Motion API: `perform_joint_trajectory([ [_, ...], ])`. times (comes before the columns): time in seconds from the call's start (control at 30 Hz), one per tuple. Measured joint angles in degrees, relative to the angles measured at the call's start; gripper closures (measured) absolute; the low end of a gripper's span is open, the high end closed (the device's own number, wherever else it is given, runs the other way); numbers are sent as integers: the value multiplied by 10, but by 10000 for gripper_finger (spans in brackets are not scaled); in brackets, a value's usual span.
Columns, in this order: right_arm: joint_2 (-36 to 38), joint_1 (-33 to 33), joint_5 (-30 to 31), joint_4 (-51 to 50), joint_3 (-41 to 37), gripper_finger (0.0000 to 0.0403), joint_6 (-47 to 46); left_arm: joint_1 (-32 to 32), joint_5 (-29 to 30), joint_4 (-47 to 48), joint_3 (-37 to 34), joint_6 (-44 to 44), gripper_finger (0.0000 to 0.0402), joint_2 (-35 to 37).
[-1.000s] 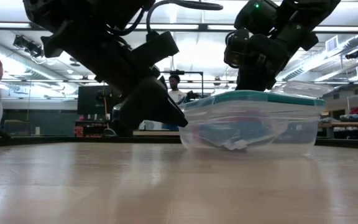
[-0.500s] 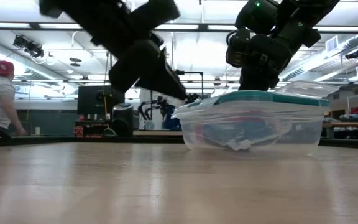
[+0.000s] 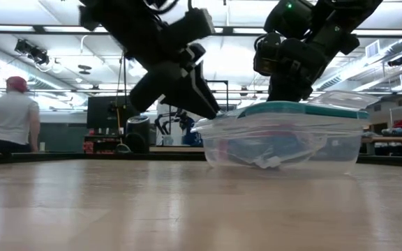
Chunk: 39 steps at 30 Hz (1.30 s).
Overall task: Roll bandage
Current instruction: Close the transparent container
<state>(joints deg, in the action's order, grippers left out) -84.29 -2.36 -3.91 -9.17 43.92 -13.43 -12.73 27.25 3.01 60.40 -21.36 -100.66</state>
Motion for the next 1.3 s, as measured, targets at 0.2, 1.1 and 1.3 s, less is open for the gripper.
perform_joint_trajectory([
  [0.2, 0, 0, -5, 3, 0, 402, -1, 28, -47, -6, 0, -85, 266, 0],
  [1.1, 0, -8, -20, 14, 0, 402, -2, 51, -97, -48, -2, -240, 292, -36],
  [1.3, 0, -8, -21, 15, 0, 401, -2, 50, -103, 21, 36, -184, 300, -31],
])
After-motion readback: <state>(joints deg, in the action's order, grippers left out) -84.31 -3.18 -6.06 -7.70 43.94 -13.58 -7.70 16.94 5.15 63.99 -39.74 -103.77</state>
